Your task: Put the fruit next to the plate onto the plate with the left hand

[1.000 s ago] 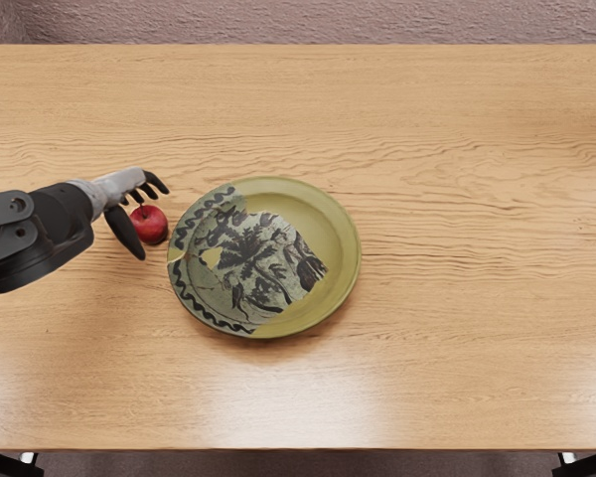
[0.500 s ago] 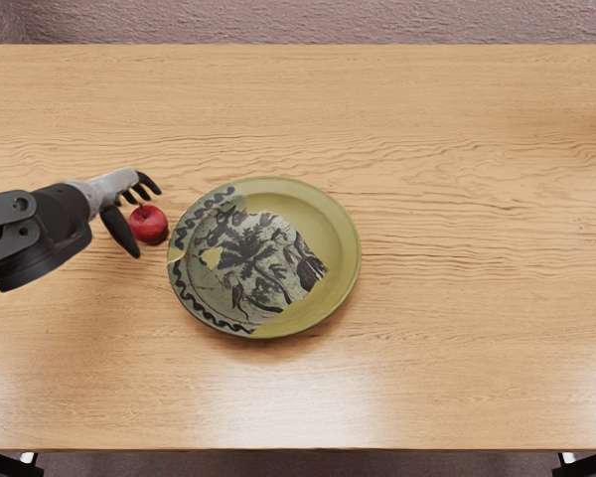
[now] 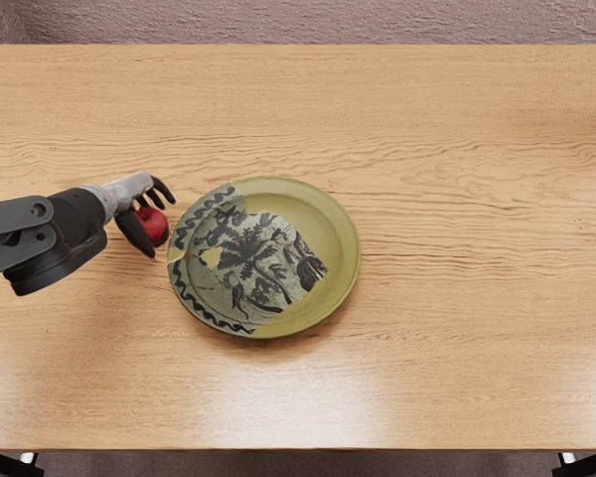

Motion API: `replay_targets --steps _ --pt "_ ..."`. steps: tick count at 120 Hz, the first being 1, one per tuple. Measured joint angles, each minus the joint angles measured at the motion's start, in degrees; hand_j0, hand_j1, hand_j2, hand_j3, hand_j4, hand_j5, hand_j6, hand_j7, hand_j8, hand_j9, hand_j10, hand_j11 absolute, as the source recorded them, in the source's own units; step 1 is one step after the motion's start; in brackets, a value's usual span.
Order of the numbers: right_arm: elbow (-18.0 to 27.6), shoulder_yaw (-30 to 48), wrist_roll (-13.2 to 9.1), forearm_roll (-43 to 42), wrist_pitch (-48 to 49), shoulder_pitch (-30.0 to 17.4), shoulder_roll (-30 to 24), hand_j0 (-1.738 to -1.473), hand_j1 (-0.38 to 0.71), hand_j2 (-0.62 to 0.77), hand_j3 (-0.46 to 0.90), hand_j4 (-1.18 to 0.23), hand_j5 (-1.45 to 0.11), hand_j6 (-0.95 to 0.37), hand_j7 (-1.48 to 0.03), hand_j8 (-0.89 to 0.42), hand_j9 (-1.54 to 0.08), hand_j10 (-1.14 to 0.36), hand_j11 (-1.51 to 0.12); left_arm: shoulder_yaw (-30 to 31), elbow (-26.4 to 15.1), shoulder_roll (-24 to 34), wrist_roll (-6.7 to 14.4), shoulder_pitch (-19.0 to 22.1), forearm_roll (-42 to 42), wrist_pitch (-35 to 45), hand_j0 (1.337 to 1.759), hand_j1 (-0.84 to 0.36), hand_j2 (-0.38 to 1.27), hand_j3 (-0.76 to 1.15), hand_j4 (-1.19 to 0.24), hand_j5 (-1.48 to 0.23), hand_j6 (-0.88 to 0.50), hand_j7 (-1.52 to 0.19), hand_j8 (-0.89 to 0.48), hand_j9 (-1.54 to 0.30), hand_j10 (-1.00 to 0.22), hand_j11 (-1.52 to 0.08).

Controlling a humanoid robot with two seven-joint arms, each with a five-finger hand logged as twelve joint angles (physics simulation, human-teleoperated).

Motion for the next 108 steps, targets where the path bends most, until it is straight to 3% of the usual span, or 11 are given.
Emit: replay_targets --steps 54,69,73,108 --pt "0.0 0.0 0.0 0.0 0.0 0.0 0.0 -1.658 -0.33 0.0 0.0 -0.02 -0.02 -0.02 -0.02 -0.01 -0.02 -0.01 -0.02 -0.3 0.4 0.0 0.0 0.9 -0.1 0.8 1.658 -0.22 0.1 0.0 -0.48 -0.61 -0.52 -0.61 -0.45 -0.62 -0.48 -0.62" --pt "0.0 0.0 0.0 0.0 0.0 0.0 0.0 -1.658 -0.33 0.0 0.0 -0.02 -0.02 -0.01 -0.02 -0.01 -0.02 -0.01 -0.02 -0.3 0.4 0.0 0.0 0.9 -0.2 1.0 1.658 -0.24 0.14 0.0 -0.5 -0.65 -0.52 -0.65 -0.45 -0.65 -0.5 -0.65" --pt "0.0 0.0 0.0 0.0 0.0 0.0 0.0 -1.658 -0.33 0.0 0.0 -0.02 -0.02 -0.02 -0.02 -0.02 -0.02 -0.01 -0.02 -0.4 0.4 -0.1 0.0 1.4 0.0 1.3 1.657 -0.25 0.08 0.0 -0.52 -0.65 -0.49 -0.66 -0.45 -0.67 -0.51 -0.66" --pt "0.0 0.0 0.0 0.0 0.0 0.0 0.0 -1.658 -0.33 0.0 0.0 -0.02 -0.02 -0.02 -0.02 -0.02 -0.02 -0.02 -0.02 -0.5 0.6 -0.2 0.0 2.3 0.4 2.3 1.653 -0.26 0.19 0.0 -0.61 -0.7 -0.48 -0.74 -0.43 -0.77 -0.57 -0.77"
